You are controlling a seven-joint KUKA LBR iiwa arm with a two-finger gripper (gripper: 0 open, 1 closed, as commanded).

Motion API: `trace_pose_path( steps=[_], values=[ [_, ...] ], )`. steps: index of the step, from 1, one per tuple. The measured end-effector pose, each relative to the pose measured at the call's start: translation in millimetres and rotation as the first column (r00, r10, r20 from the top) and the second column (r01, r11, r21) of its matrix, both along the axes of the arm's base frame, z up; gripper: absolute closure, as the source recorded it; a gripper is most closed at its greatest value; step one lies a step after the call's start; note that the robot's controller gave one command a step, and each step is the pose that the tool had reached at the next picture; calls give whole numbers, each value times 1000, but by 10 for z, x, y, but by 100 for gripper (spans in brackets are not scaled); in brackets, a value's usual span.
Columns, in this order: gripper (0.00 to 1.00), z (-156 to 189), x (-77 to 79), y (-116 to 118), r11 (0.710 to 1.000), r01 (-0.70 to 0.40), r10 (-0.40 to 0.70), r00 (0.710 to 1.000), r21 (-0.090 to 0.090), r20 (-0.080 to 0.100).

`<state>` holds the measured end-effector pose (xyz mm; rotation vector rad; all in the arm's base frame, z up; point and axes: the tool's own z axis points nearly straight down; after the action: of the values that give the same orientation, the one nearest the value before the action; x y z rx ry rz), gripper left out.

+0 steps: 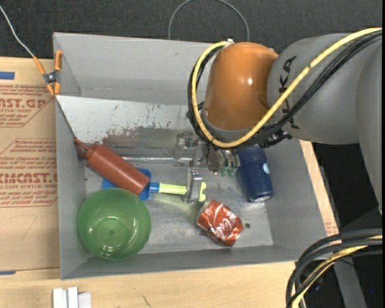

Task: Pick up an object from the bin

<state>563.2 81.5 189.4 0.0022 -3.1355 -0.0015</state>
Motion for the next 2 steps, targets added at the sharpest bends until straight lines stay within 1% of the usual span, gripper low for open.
trace_pose_path(
  steps=[1, 2],
  values=[
    [0, 49, 17, -5, 1000, 2, -2, 1000, 1, 8],
    [0, -633, -2, -44, 988, -157, 157, 988, 0, 7]
  ],
)
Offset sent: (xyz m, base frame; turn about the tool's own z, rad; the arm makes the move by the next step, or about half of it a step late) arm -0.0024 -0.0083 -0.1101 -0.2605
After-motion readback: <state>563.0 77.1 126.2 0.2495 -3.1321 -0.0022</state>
